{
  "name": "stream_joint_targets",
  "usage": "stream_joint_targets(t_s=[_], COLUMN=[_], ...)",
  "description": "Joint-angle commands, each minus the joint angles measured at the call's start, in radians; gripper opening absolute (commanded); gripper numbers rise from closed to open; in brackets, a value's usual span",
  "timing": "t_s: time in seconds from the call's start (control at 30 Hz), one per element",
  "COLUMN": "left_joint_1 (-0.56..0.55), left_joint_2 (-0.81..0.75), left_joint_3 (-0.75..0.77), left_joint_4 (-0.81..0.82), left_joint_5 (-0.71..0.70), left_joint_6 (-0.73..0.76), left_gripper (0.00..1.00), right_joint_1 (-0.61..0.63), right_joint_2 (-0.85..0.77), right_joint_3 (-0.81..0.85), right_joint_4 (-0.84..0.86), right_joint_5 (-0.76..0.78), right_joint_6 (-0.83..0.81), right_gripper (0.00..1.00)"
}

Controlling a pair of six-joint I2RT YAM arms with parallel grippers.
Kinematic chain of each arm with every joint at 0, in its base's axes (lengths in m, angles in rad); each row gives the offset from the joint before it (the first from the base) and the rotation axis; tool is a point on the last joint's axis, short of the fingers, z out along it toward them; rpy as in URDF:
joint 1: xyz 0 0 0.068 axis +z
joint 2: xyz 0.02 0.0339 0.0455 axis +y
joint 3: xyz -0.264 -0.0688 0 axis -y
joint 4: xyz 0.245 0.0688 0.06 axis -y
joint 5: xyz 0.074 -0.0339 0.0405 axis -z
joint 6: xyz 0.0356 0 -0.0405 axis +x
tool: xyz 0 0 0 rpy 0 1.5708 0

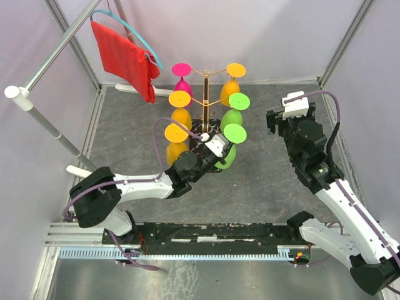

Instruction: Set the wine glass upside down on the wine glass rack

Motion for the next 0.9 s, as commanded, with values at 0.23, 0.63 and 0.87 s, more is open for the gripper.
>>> stream_joint_targets(t_s=[0.23,0.63,0.87], left_joint_1=[-0.008,-0.008,-0.007], left_joint_2=[0.045,0.027,0.007], left_joint_3=[0.066,-0.010,-0.027], left_joint_4=[0.067,0.158,0.165], left_joint_5=[0.262,0.356,0.322], left_joint_6=[0.024,0.014,0.020], left_gripper=[0.06,0.18,0.22], right_joint_1=[-0.005,-0.006,-0.005], right_joint_2=[-0.015,-0.018,-0.019], right_joint_3=[0.000,-0.004,-0.003], right_joint_4=[0.041,0.039,0.035], right_joint_5=[0.018,0.017,0.016], right_joint_6=[-0.019,-0.021,-0.021], right_gripper=[0.91,0.91,0.91])
